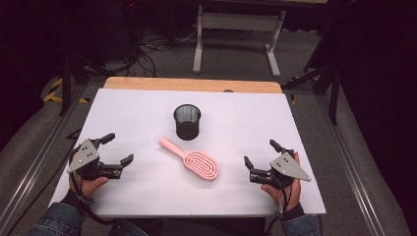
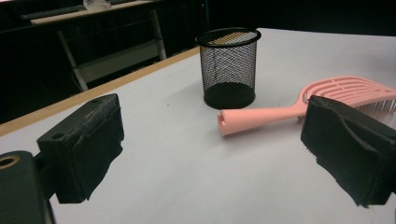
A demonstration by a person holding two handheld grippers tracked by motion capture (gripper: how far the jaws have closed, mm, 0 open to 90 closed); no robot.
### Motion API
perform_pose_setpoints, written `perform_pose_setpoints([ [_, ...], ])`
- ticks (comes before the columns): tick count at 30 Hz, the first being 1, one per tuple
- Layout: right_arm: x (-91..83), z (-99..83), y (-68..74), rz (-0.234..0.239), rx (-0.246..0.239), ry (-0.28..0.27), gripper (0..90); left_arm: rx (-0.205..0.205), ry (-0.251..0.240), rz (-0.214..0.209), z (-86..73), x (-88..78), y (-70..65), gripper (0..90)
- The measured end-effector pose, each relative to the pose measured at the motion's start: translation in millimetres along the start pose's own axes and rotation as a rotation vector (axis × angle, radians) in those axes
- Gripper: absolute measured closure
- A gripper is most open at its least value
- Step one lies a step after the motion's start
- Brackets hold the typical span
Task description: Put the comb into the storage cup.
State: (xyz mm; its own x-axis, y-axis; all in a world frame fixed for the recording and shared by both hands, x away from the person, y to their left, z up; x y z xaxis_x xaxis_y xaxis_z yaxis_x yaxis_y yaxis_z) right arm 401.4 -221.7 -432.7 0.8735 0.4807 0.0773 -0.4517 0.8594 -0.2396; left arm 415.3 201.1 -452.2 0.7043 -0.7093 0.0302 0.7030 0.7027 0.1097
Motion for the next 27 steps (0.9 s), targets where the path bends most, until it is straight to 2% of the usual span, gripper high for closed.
perform_pose_setpoints([
  [3, -0.3, -0.5, -0.3, -0.003, 0.001, 0.004, 4.1, -0.006, 0.021, 0.005, -3.0, 0.6, 0.9, 7.4],
  [8, 0.0, -0.1, 1.6, -0.001, -0.001, 0.009, 4.0, -0.020, 0.020, 0.002, -3.6, -0.1, 2.5, 8.5],
  [12, 1.3, -1.2, 2.0, 0.002, 0.003, 0.015, 4.0, -0.020, 0.032, -0.025, -5.5, -0.7, -0.1, 12.0],
  [20, 2.6, -2.1, 5.3, 0.027, -0.001, 0.024, 4.1, -0.011, 0.050, -0.036, -7.9, -0.3, -1.2, 12.4],
  [24, 3.5, -5.6, 6.3, 0.051, 0.022, 0.040, 4.1, -0.015, 0.059, -0.044, -9.5, 1.8, -0.8, 11.7],
  [27, 3.1, -7.3, 6.2, 0.054, 0.020, 0.048, 4.1, -0.021, 0.061, -0.035, -9.3, 4.9, 1.1, 13.2],
])
Point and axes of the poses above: each handheld gripper's, and its own axes: x roughly forward along the jaws, z roughly out of its top, y roughly to its left, the point moved 9 cm from there along x, roughly forward along the jaws, and after that the axes turned 15 degrees about -y, right-handed, at the moved point
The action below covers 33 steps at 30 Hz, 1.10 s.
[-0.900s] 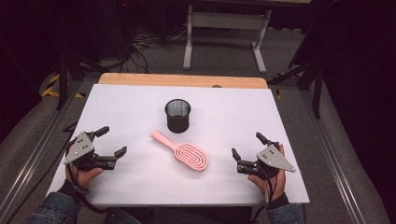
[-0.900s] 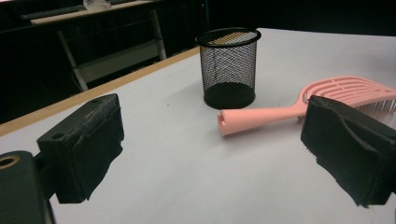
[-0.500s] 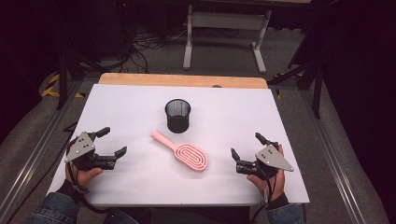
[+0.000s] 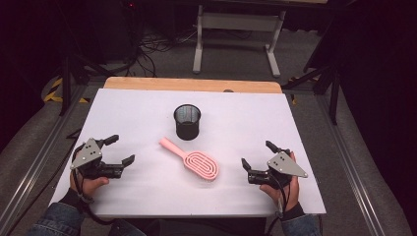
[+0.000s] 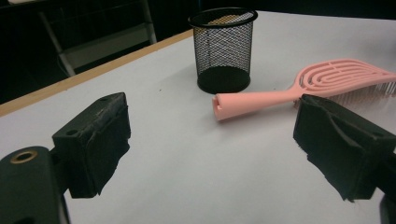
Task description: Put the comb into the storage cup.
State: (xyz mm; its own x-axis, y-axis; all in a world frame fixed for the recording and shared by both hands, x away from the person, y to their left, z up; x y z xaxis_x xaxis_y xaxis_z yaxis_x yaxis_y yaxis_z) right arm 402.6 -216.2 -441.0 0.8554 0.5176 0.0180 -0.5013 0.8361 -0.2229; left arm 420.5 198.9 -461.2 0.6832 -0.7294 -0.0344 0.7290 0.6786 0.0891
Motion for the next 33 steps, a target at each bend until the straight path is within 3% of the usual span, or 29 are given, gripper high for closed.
perform_pose_setpoints([
  [3, -0.8, 1.2, 0.9, 0.009, -0.006, -0.004, 4.6, 0.036, 0.011, 0.018, 1.6, 4.3, 3.7, 15.8],
  [7, 1.0, -1.0, 3.6, 0.023, -0.012, 0.004, 4.7, 0.032, 0.005, 0.021, 5.9, 9.9, 10.4, 20.2],
  [8, 1.5, -1.0, 4.1, 0.025, -0.016, 0.006, 4.7, 0.034, 0.003, 0.015, 7.0, 11.9, 11.0, 25.3],
  [10, 1.7, -1.2, 4.2, 0.025, -0.017, 0.006, 4.7, 0.050, 0.008, 0.011, 7.9, 16.6, 12.1, 25.6],
  [13, 2.2, -3.6, 4.7, 0.030, -0.020, 0.019, 4.7, 0.069, 0.020, 0.004, 9.1, 24.6, 12.9, 42.1],
  [19, 2.0, -4.2, 4.4, 0.027, -0.024, 0.021, 4.9, 0.049, 0.016, -0.004, 15.6, 42.5, 17.1, 67.9],
  [22, 2.4, -5.0, 4.4, 0.028, -0.025, 0.025, 4.9, 0.049, 0.037, -0.019, 14.4, 52.6, 17.3, 82.6],
  [25, 3.9, -7.9, 4.5, 0.028, -0.023, 0.035, 5.0, 0.047, 0.075, -0.047, 10.4, 68.6, 14.5, 89.9],
  [29, 4.6, -9.3, 4.3, 0.028, -0.024, 0.040, 5.0, 0.039, 0.119, -0.071, 5.7, 82.7, 10.9, 90.0],
  [30, 4.8, -9.8, 3.8, 0.027, -0.020, 0.041, 5.1, 0.039, 0.157, -0.086, 1.2, 93.3, 7.0, 90.0],
  [31, 4.8, -9.8, 3.8, 0.027, -0.020, 0.041, 5.1, 0.039, 0.157, -0.086, 1.2, 93.3, 7.0, 90.0],
  [32, 5.3, -11.0, 3.6, 0.026, -0.021, 0.045, 5.1, 0.035, 0.202, -0.106, -3.8, 102.8, 2.3, 90.0],
  [33, 5.3, -11.0, 3.6, 0.026, -0.021, 0.045, 5.1, 0.035, 0.202, -0.106, -3.8, 102.8, 2.3, 90.0],
])
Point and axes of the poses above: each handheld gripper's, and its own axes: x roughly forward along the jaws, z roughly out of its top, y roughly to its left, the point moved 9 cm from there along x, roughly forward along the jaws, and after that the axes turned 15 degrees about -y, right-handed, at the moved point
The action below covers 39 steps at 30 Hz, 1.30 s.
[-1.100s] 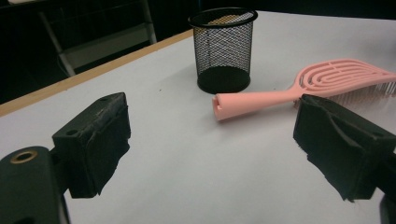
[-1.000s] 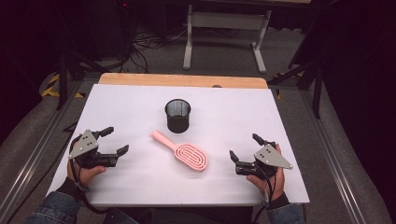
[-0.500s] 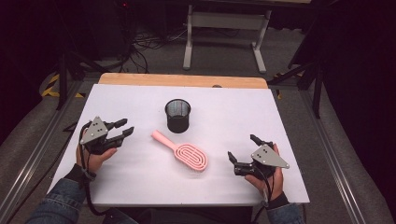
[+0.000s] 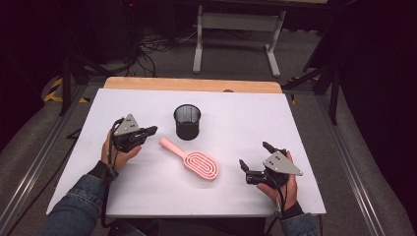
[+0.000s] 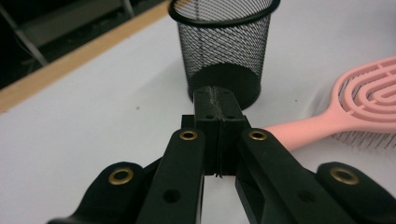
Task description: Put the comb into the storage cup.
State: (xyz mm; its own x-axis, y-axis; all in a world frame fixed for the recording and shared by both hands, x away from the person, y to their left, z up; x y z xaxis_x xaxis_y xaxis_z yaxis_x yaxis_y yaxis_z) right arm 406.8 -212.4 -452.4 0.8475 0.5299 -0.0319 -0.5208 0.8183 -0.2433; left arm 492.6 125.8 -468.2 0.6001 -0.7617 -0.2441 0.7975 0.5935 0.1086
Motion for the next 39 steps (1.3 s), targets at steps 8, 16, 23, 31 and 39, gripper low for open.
perform_pose_setpoints([
  [8, 1.3, -4.2, 0.3, 0.005, 0.001, 0.017, 5.2, 0.041, 0.164, -0.026, -16.5, 29.5, -8.7, 90.0],
  [16, 2.8, -6.6, 1.6, 0.009, 0.001, 0.029, 5.3, 0.084, 0.232, -0.051, -14.7, 42.5, -15.8, 90.0],
  [23, 3.2, -9.0, 2.5, 0.019, 0.001, 0.039, 5.3, 0.149, 0.360, -0.098, -21.8, 52.3, -23.1, 90.0],
  [31, 2.9, -8.8, 2.1, 0.017, 0.006, 0.036, 5.4, 0.148, 0.416, -0.150, -25.3, 46.6, -30.3, 90.0],
  [39, 3.3, -9.7, 2.5, 0.021, 0.007, 0.041, 5.4, 0.179, 0.464, -0.177, -28.7, 36.8, -38.2, 90.0],
])
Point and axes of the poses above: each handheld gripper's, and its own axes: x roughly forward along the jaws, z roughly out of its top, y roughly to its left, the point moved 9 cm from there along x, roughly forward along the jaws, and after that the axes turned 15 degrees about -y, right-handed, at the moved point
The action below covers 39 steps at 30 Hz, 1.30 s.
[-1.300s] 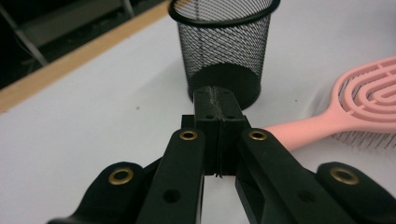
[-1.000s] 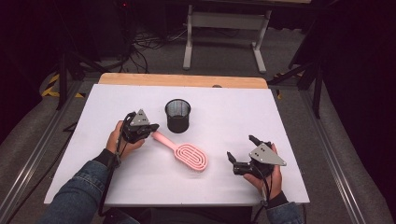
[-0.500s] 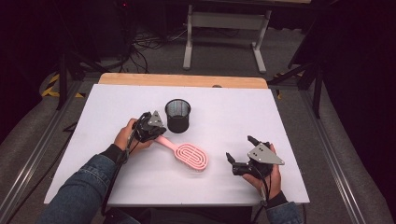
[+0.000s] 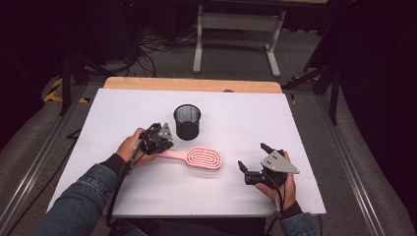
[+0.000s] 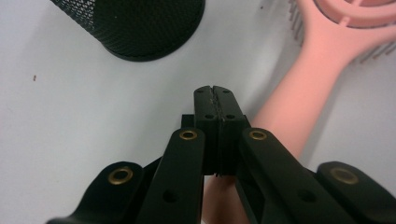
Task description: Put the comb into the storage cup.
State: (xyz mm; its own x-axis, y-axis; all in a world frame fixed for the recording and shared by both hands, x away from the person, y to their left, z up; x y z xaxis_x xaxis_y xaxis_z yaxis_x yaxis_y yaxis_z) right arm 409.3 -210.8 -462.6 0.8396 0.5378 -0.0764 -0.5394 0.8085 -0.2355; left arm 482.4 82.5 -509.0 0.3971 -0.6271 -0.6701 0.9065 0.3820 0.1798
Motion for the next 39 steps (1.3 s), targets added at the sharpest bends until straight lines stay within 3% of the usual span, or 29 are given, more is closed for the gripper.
perform_pose_setpoints([
  [7, -0.1, 0.3, 0.7, 0.003, 0.003, -0.002, 5.6, -0.007, 0.001, -0.040, -3.0, -1.3, -11.0, 90.0],
  [13, 0.1, 0.6, 1.1, 0.006, 0.002, -0.003, 5.6, 0.017, 0.011, -0.056, -1.1, -2.9, -25.9, 90.0],
  [19, 0.1, 1.3, 2.6, 0.009, 0.002, -0.004, 5.6, 0.020, 0.027, -0.049, -5.7, -5.3, -28.3, 90.0],
  [27, 0.7, 1.2, 2.8, 0.011, -0.003, -0.002, 5.7, 0.019, 0.021, -0.070, -13.6, -8.4, -34.4, 89.8],
  [32, 0.8, 0.8, 2.4, 0.010, 0.000, -0.001, 5.7, -0.001, 0.011, -0.065, -14.9, -9.4, -35.8, 89.8],
  [39, 1.4, 0.3, 2.7, 0.009, -0.002, 0.004, 5.8, 0.011, 0.019, -0.082, -13.5, -11.8, -41.3, 89.6],
])
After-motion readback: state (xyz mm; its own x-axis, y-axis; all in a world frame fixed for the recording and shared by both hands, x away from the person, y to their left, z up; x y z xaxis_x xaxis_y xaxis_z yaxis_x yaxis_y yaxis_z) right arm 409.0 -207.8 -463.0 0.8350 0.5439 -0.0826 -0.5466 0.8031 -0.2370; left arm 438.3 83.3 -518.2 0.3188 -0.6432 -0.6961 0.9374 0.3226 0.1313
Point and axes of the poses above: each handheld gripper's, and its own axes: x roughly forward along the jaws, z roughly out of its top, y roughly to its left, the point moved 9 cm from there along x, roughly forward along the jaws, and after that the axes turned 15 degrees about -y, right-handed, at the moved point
